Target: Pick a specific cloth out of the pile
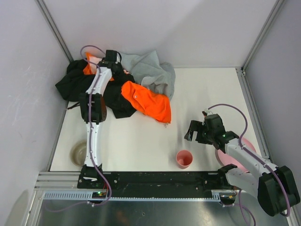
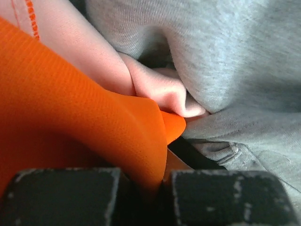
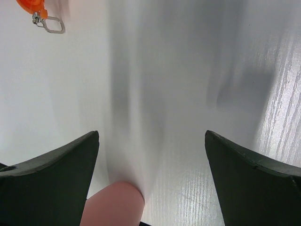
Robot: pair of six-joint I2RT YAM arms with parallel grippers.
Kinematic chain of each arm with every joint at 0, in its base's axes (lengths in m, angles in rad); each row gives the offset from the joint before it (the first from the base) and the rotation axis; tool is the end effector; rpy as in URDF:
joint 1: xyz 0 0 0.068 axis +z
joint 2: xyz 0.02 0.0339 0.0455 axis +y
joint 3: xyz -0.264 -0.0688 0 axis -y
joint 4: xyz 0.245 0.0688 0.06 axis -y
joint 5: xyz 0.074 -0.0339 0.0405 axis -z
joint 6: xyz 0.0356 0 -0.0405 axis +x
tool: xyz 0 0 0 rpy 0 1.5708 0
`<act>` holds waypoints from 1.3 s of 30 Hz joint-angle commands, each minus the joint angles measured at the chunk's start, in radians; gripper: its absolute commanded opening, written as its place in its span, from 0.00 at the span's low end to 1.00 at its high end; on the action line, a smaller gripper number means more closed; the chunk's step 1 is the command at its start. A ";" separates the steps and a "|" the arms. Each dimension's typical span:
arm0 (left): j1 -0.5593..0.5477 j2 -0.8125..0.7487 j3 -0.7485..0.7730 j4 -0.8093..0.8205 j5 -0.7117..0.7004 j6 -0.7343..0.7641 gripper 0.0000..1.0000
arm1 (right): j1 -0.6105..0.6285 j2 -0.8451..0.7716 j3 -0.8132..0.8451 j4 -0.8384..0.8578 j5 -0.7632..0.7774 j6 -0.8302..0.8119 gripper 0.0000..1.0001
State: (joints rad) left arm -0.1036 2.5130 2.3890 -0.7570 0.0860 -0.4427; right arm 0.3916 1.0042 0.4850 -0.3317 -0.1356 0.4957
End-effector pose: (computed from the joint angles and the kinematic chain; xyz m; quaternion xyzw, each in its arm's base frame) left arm 0.5505 -0.0603 0.2135 -0.1443 0.9292 -0.1301 0.3143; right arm 0.1764 0.0780 0.1846 0.0247 0.9337 0.2081 0.2902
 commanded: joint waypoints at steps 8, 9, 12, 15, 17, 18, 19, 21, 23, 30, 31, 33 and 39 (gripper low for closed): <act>-0.021 -0.041 0.010 -0.186 0.021 0.085 0.32 | 0.002 -0.012 0.032 0.014 0.001 0.000 0.99; -0.021 -0.074 0.015 -0.186 0.029 0.084 0.39 | 0.003 -0.017 0.032 0.011 0.001 0.002 0.99; -0.021 -0.171 0.024 -0.186 0.044 0.077 0.68 | 0.002 -0.034 0.032 0.001 0.001 0.004 0.99; -0.020 -0.279 0.019 -0.186 0.049 0.074 0.94 | 0.003 -0.051 0.032 -0.009 0.003 0.004 0.99; -0.019 -0.340 0.008 -0.186 0.065 0.073 0.98 | 0.003 -0.061 0.032 -0.014 0.002 0.004 0.99; -0.018 -0.370 -0.001 -0.186 0.073 0.070 0.99 | 0.003 -0.065 0.032 -0.017 0.002 0.005 0.99; -0.018 -0.401 -0.011 -0.186 0.082 0.067 0.99 | 0.003 -0.070 0.032 -0.020 0.002 0.006 0.99; -0.017 -0.460 -0.034 -0.186 0.099 0.058 0.99 | 0.003 -0.076 0.032 -0.025 0.000 0.009 0.99; -0.015 -0.514 -0.059 -0.185 0.114 0.047 1.00 | 0.002 -0.082 0.032 -0.028 -0.002 0.013 0.99; -0.012 -0.691 -0.192 -0.186 0.169 0.031 1.00 | 0.005 -0.091 0.032 -0.031 -0.009 0.024 0.99; -0.012 -0.719 -0.223 -0.185 0.170 0.031 1.00 | 0.005 -0.092 0.032 -0.031 -0.010 0.026 0.99; -0.012 -0.776 -0.309 -0.185 0.163 0.027 1.00 | 0.006 -0.092 0.032 -0.030 -0.011 0.028 0.99; -0.013 -0.934 -0.605 -0.184 0.140 0.017 1.00 | 0.010 -0.078 0.032 -0.017 -0.016 0.037 0.99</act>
State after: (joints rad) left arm -0.1211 1.6779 1.9228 -0.9268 0.2192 -0.4099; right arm 0.3916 0.9291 0.4850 -0.3618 -0.1402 0.5159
